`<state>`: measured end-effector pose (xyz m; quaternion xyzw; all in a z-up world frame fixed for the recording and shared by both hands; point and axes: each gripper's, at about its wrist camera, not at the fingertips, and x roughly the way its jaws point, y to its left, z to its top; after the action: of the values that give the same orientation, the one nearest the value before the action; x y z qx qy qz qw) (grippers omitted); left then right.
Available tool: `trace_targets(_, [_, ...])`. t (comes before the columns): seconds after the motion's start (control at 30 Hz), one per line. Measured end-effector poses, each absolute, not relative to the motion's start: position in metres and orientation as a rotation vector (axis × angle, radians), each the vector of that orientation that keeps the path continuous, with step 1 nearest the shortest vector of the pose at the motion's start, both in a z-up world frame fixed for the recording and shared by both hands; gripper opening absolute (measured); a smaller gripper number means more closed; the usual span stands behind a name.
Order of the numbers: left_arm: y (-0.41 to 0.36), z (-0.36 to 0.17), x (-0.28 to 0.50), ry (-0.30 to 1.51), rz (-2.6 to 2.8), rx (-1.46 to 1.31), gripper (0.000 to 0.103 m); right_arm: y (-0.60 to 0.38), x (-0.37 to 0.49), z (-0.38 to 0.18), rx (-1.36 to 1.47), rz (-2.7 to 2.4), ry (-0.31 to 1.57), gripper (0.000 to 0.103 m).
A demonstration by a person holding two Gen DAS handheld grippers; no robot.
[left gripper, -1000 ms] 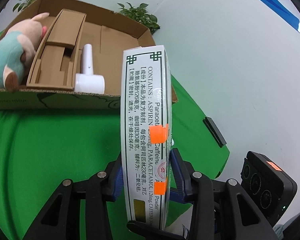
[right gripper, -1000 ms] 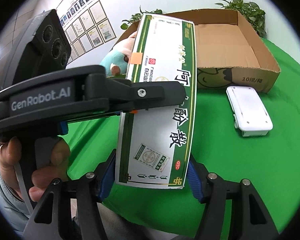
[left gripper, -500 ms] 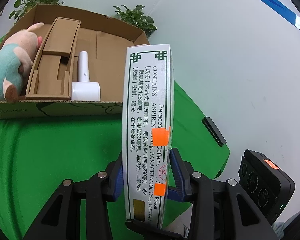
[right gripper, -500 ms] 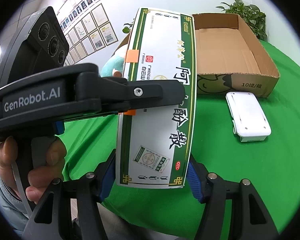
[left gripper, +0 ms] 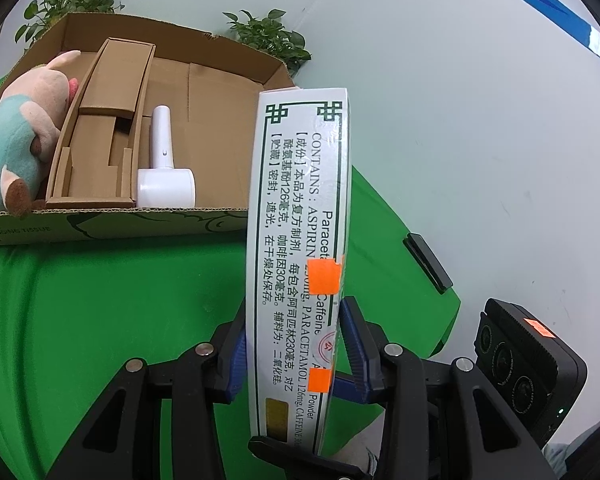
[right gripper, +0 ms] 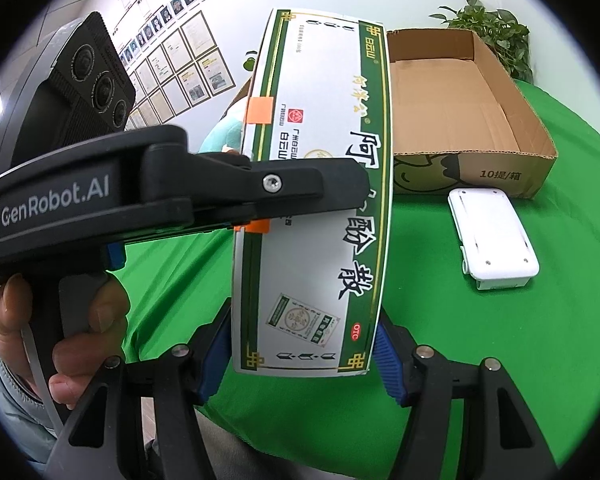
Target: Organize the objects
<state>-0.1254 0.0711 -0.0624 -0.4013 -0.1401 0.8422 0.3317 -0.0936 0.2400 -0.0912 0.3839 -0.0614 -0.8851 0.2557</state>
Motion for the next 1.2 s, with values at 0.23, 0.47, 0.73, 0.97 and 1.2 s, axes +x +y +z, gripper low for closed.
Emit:
trace_targets(0.23, [0.072,-0.065,-0.127,-0.372,2.194,-1.055,0.039,0.245,-0.098,-0.095,1.052,-2.398,-0.175,0.062])
trace_targets(0.47, [0.074,-0.068,-0.130,-0.372,2.189,-1.064,0.039,0.251,-0.103,-0.099,1.060,-2.396,-0.179,0.062])
trace_targets(0.73, [0.076,-0.068,-0.131,-0.372,2.186,-1.069,0.039,0.258,-0.105,-0.103,1.063,-2.395,-0.184,0.062])
trace_targets(0.97, [0.077,-0.066,-0.138,-0.380,2.175,-1.069,0.039,0.265,-0.111,-0.104,1.053,-2.402,-0.186,0.062])
trace_targets(1.2, [0.084,-0.060,-0.147,-0.363,2.155,-1.065,0.038,0.263,-0.121,-0.104,1.046,-2.423,-0.194,0.062])
